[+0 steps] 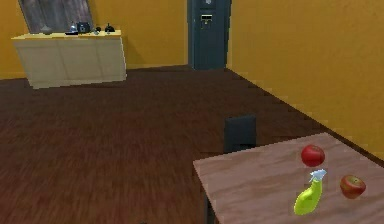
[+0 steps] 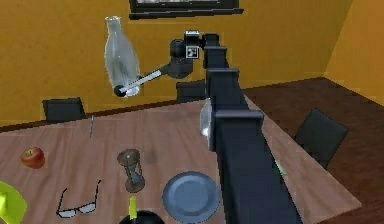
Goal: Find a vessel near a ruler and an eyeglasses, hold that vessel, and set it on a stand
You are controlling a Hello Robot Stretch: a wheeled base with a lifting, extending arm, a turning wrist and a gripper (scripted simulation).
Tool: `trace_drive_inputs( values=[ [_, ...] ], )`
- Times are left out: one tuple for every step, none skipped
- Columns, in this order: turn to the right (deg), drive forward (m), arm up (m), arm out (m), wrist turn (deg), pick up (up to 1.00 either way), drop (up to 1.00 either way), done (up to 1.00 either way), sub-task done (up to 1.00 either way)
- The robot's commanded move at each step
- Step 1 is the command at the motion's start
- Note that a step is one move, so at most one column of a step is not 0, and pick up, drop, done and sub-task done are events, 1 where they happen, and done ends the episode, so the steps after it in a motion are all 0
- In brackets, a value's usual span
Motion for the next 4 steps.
trace_drive_inputs(
  values=[
    [0.0, 0.0, 0.0, 0.0, -45.0, 0.0, 0.0, 0.0, 0.0],
    [0.0, 0.0, 0.0, 0.0, -24.0, 0.0, 0.0, 0.0, 0.0],
    [0.0, 0.0, 0.0, -0.42, 0.0, 0.0, 0.0, 0.0, 0.0],
    [-45.0, 0.0, 0.0, 0.0, 0.0, 0.0, 0.0, 0.0, 0.0]
  ],
)
